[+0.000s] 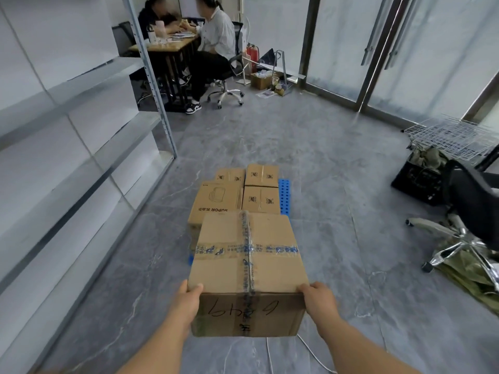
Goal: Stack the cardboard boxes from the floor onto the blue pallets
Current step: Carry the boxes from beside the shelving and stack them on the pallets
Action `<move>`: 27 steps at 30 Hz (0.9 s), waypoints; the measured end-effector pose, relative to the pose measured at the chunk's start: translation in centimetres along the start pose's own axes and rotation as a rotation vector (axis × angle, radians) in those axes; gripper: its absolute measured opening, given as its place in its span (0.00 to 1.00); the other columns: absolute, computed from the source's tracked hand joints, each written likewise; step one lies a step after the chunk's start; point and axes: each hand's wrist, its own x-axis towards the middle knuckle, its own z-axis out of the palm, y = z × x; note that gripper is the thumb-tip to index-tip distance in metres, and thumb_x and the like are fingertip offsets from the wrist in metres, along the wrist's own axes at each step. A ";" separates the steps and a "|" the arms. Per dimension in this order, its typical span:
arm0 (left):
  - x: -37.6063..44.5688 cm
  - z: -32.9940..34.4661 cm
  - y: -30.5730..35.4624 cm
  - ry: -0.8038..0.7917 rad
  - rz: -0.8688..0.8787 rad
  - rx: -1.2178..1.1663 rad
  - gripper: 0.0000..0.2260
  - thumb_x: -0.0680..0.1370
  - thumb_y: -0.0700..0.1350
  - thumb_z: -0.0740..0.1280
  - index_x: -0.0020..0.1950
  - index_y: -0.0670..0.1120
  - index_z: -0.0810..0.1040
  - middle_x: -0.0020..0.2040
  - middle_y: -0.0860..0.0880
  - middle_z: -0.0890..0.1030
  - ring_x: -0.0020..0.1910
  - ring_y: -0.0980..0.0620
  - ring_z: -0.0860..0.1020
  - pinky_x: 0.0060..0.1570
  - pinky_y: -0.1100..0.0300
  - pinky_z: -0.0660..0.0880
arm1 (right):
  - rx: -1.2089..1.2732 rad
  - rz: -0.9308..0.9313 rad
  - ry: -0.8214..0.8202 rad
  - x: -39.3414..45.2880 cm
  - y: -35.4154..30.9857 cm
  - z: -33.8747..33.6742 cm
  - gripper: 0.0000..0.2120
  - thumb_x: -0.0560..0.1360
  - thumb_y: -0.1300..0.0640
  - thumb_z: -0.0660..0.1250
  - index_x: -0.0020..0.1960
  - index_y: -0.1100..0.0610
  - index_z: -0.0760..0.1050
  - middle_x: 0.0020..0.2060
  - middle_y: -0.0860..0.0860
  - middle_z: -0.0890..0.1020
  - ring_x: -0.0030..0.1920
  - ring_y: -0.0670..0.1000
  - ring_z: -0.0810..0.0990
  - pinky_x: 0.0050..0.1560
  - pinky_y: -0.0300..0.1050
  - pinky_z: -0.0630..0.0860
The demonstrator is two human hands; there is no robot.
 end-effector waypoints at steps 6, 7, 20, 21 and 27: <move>0.0 6.4 2.0 -0.039 0.000 0.034 0.15 0.81 0.45 0.58 0.67 0.46 0.68 0.62 0.43 0.75 0.61 0.42 0.73 0.64 0.44 0.69 | 0.074 0.035 0.032 3.6 1.8 -4.6 0.07 0.74 0.56 0.63 0.43 0.61 0.73 0.37 0.57 0.76 0.39 0.56 0.74 0.38 0.46 0.67; 0.1 7.2 2.3 -0.052 -0.007 0.032 0.15 0.81 0.44 0.58 0.67 0.46 0.69 0.62 0.43 0.75 0.61 0.42 0.73 0.64 0.43 0.69 | 0.086 0.042 0.037 4.1 2.0 -5.1 0.07 0.74 0.57 0.63 0.44 0.61 0.73 0.37 0.57 0.76 0.39 0.57 0.74 0.38 0.46 0.67; 7.9 11.6 12.5 -0.130 0.091 0.076 0.19 0.80 0.47 0.59 0.71 0.50 0.66 0.66 0.45 0.72 0.63 0.44 0.71 0.65 0.45 0.68 | 0.118 0.011 0.192 11.4 -5.7 -6.9 0.09 0.75 0.55 0.63 0.40 0.60 0.72 0.31 0.55 0.73 0.31 0.53 0.70 0.31 0.44 0.62; 9.0 11.7 13.8 -0.137 0.097 0.088 0.21 0.80 0.48 0.59 0.72 0.50 0.64 0.68 0.45 0.70 0.65 0.43 0.70 0.65 0.44 0.68 | 0.124 0.013 0.196 12.1 -7.0 -6.7 0.09 0.75 0.55 0.63 0.41 0.60 0.72 0.31 0.55 0.73 0.31 0.53 0.70 0.31 0.44 0.62; 16.7 9.6 21.7 -0.182 0.125 0.093 0.25 0.80 0.50 0.57 0.76 0.52 0.54 0.74 0.47 0.63 0.71 0.43 0.63 0.69 0.44 0.62 | 0.216 -0.003 0.226 16.5 -15.9 -3.3 0.08 0.76 0.54 0.63 0.48 0.59 0.74 0.36 0.55 0.76 0.36 0.53 0.73 0.34 0.45 0.67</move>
